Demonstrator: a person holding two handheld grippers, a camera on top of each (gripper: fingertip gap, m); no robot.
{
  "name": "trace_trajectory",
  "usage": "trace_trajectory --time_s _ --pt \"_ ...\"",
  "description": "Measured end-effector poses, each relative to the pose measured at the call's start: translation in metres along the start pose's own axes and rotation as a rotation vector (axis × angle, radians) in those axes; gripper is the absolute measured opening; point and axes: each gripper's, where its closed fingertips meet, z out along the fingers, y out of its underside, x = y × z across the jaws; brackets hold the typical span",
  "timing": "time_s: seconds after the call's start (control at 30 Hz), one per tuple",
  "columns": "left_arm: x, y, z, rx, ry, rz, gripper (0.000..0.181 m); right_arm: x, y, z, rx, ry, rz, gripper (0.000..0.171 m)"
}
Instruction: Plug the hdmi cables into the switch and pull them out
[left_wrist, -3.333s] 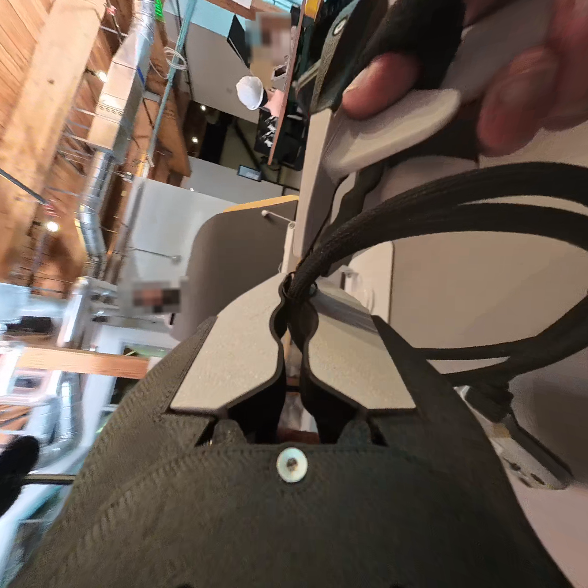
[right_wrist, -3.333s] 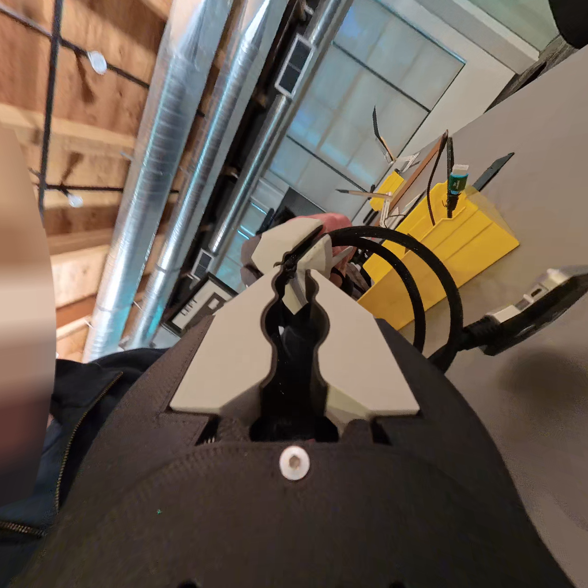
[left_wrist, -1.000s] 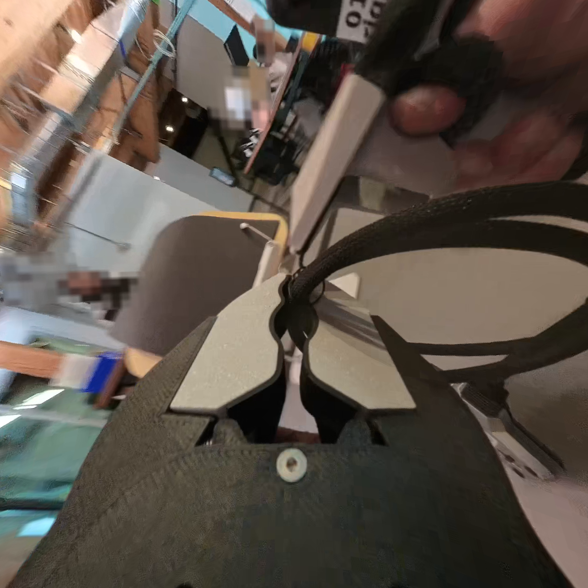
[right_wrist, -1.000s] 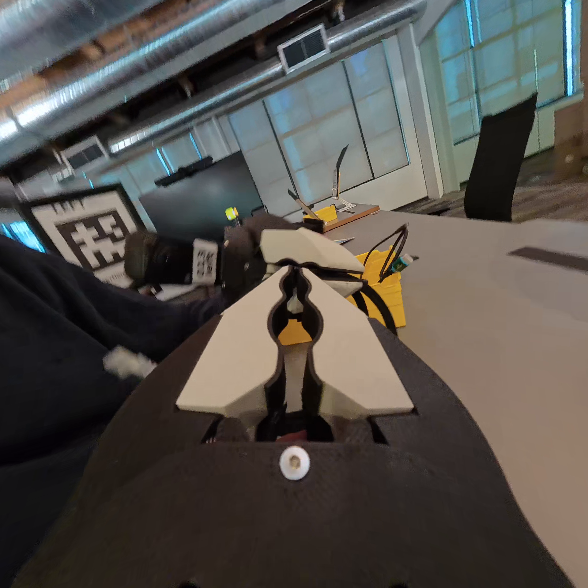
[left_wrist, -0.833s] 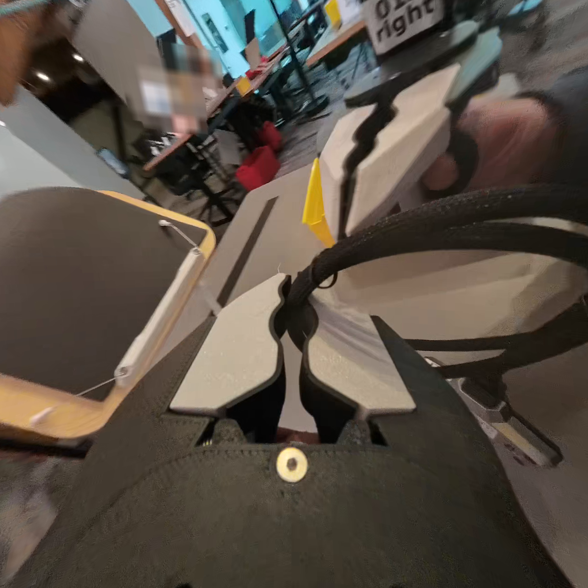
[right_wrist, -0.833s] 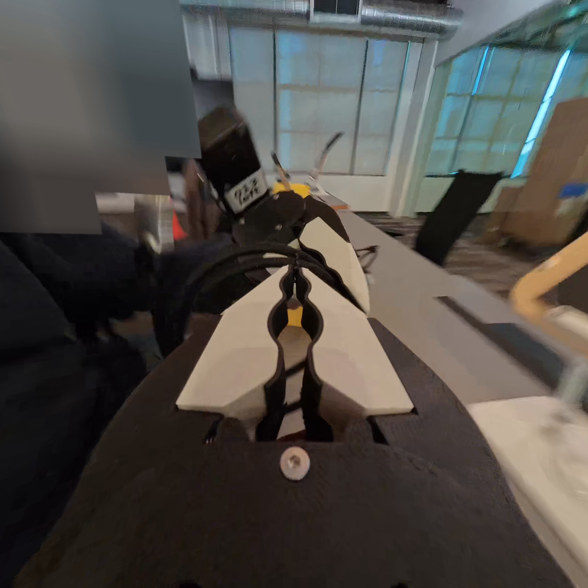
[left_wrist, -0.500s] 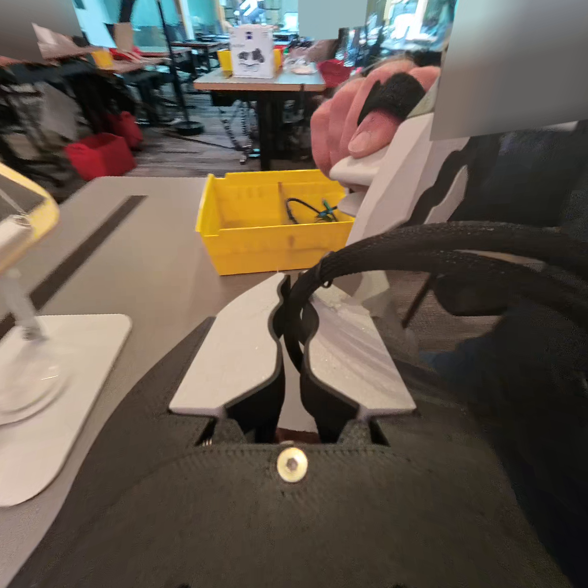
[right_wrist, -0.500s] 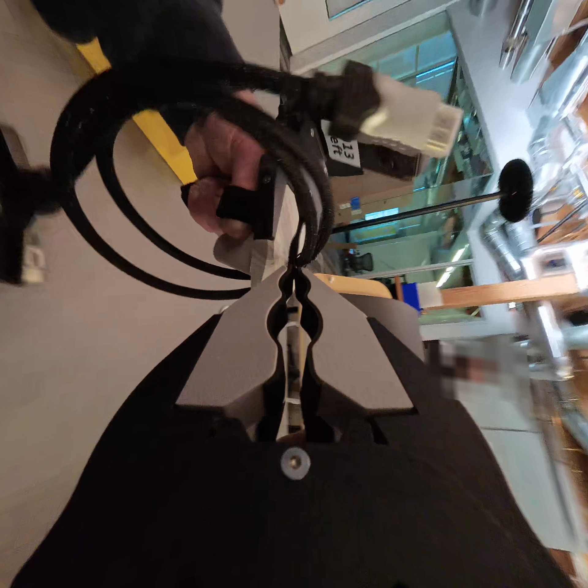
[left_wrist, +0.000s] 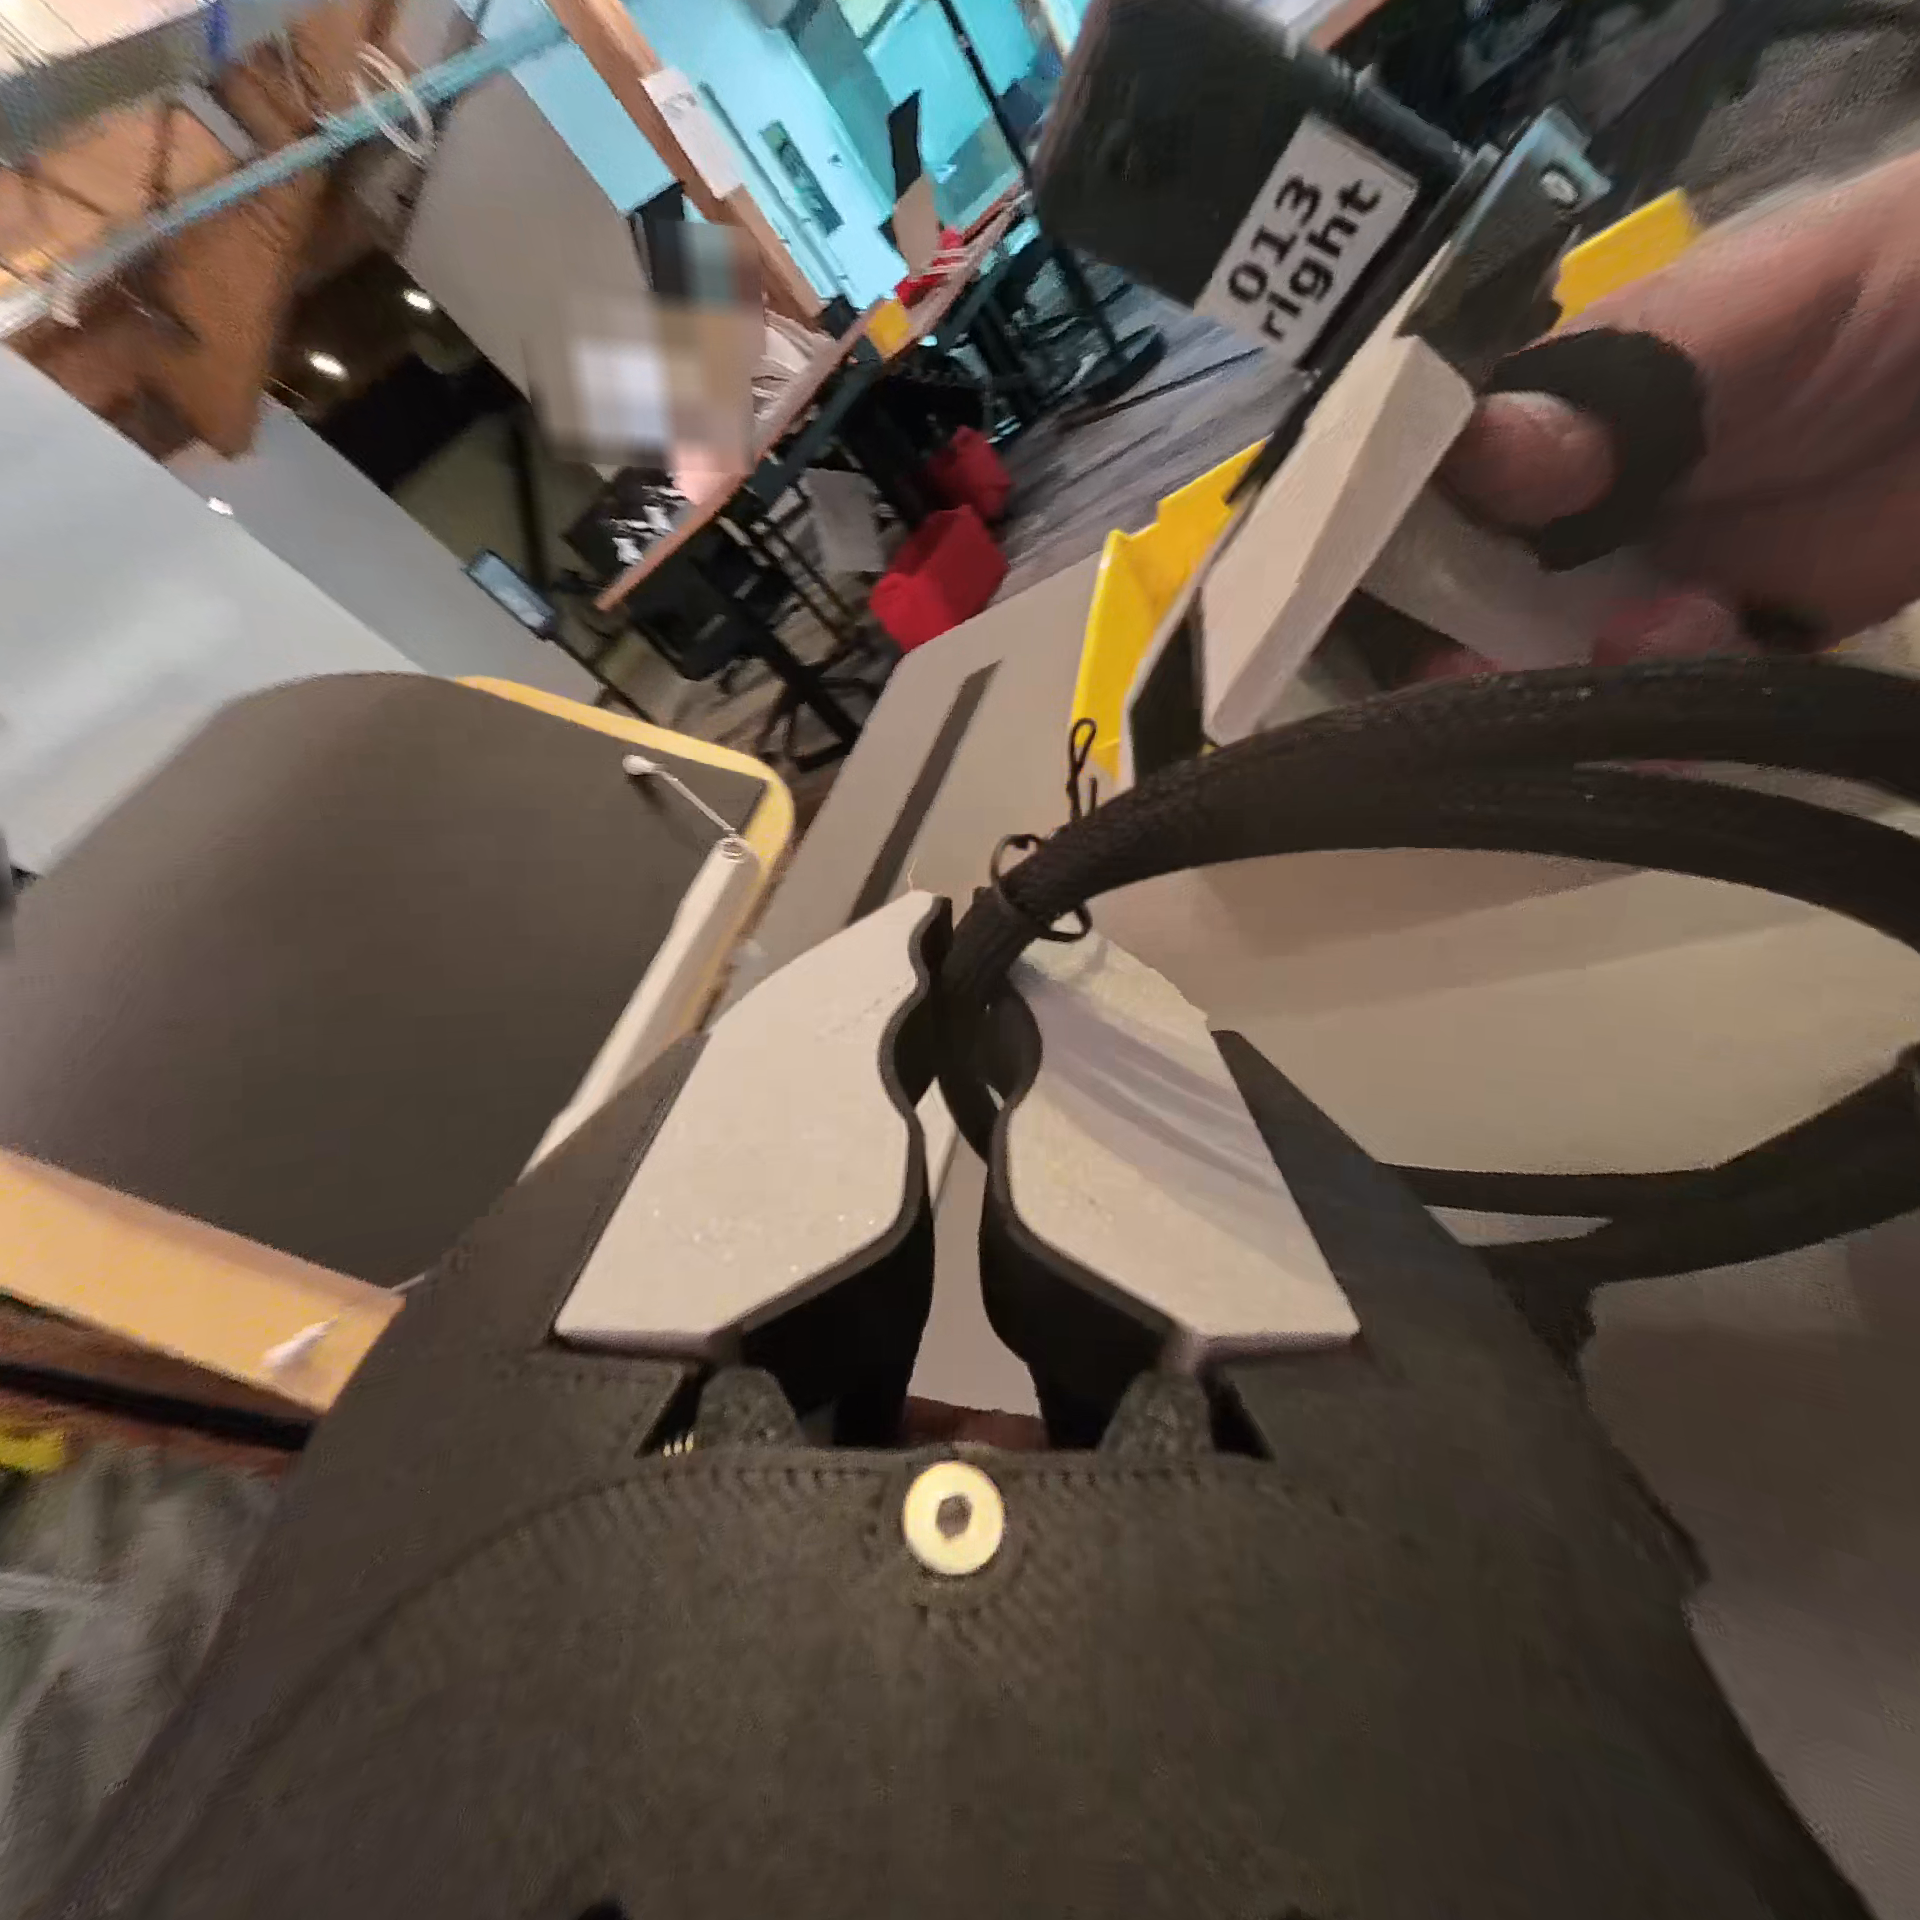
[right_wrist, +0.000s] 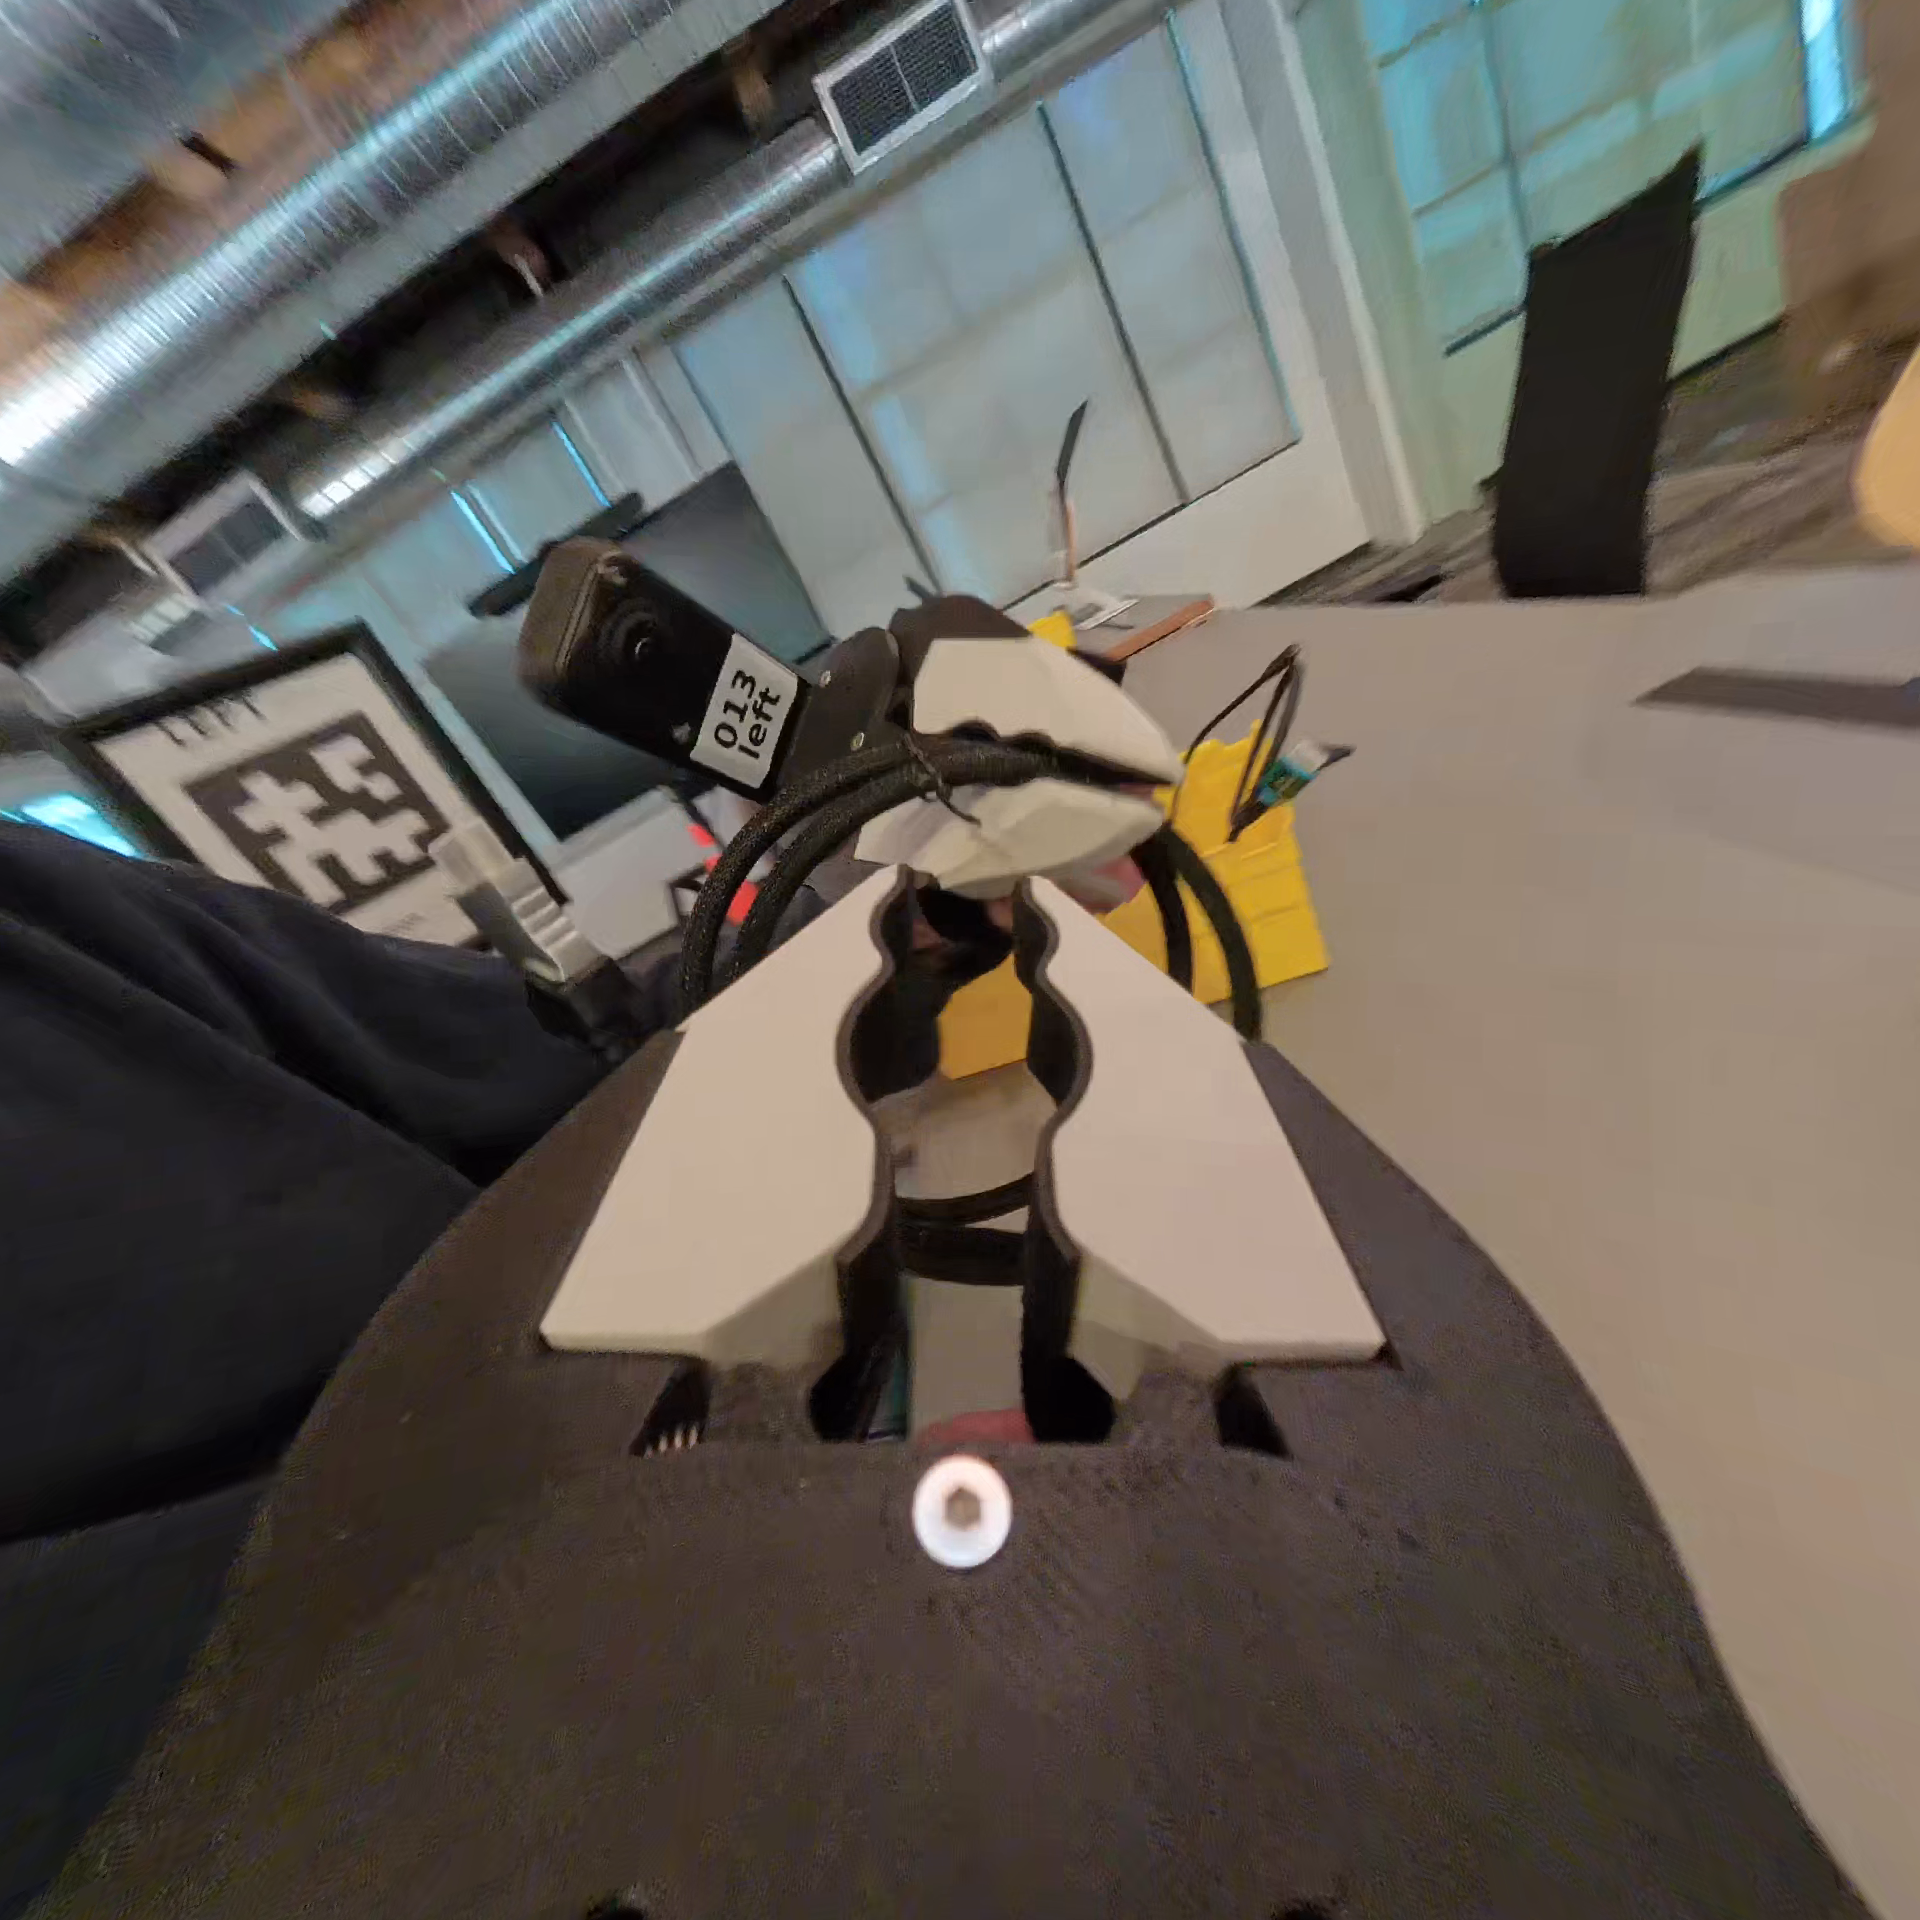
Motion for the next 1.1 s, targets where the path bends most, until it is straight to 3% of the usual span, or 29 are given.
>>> trace_trajectory --time_s 0.1,0.23,0.37,0.53,0.7,1.0,1.1 --pt "-0.004 0.004 0.003 -0.075 -0.118 0.198 0.003 -0.001 0.001 0.005 0.047 -0.072 0.176 0.026" --pt "-0.004 0.006 0.008 -0.149 -0.225 0.4 0.003 0.006 0.002 0.008 0.111 -0.124 0.353 0.026" --pt "-0.006 0.011 0.011 -0.191 -0.289 0.502 0.003 0.01 0.003 0.008 0.131 -0.119 0.39 0.016" --pt "-0.006 0.012 0.011 -0.197 -0.311 0.521 0.003 0.01 0.004 0.007 0.123 -0.11 0.385 0.01" --pt "-0.01 0.012 0.008 -0.193 -0.338 0.507 0.003 0.013 0.007 0.003 0.13 -0.132 0.434 0.023" --pt "-0.008 0.012 0.008 -0.192 -0.34 0.507 0.003 0.01 0.007 0.002 0.155 -0.144 0.422 0.005" --pt "-0.007 0.01 0.008 -0.185 -0.341 0.509 0.002 0.009 0.007 0.002 0.168 -0.156 0.436 0.006"
